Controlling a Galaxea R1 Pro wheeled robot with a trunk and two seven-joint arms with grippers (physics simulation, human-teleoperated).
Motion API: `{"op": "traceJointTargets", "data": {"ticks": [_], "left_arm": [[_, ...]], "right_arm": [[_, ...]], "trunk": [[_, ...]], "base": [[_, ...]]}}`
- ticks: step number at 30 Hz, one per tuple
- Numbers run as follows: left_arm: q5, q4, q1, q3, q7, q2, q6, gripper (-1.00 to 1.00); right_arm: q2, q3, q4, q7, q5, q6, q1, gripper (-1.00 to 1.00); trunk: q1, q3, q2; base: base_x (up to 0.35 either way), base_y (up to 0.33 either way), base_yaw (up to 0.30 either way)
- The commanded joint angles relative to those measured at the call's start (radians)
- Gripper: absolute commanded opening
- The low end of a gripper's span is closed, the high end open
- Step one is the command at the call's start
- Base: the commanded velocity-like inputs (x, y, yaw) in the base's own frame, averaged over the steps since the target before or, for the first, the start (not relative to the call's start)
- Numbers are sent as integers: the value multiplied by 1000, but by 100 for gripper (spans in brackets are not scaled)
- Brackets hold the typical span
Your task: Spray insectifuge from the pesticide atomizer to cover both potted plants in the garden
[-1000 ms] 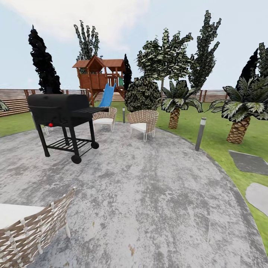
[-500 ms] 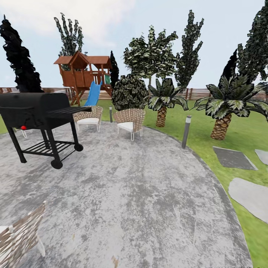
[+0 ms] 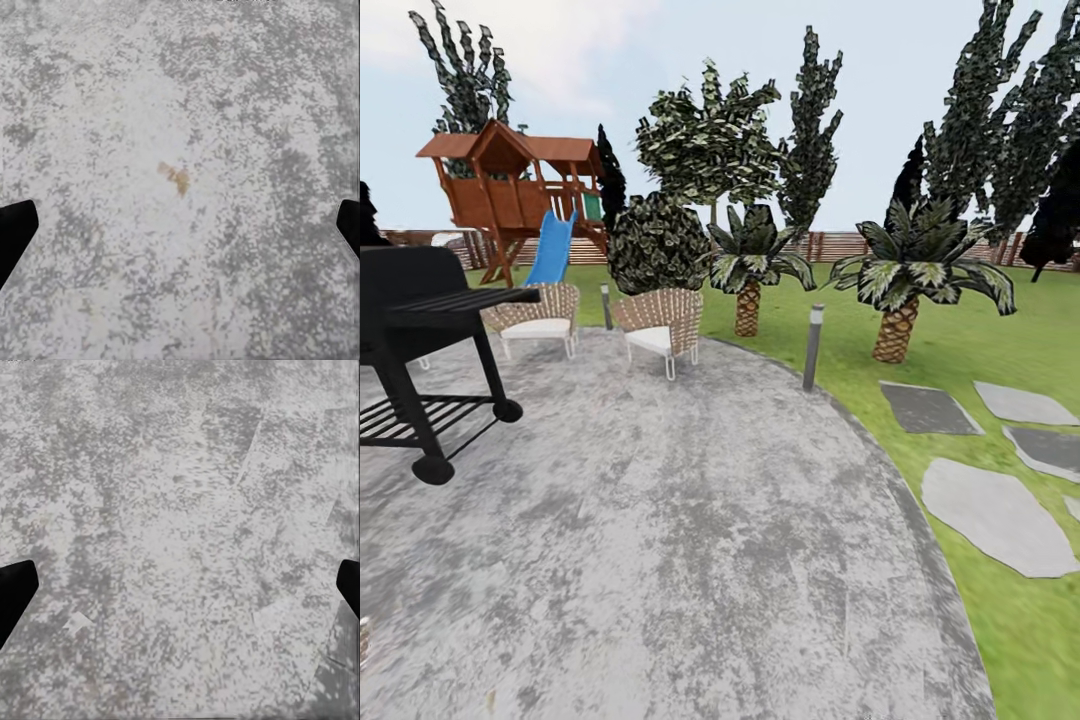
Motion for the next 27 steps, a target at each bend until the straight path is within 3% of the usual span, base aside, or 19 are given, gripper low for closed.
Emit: {"op": "traceJointTargets", "data": {"ticks": [1, 27], "left_arm": [[-4, 0, 0, -1, 0, 0, -3, 100], [-4, -1, -2, 0, 0, 0, -3, 100]], "right_arm": [[0, 0, 1, 0, 0, -3, -1, 100], [0, 0, 3, 0, 0, -3, -1, 100]], "trunk": [[0, -1, 0], [0, -1, 0]], "base": [[26, 0, -300], [2, 0, -300]]}}
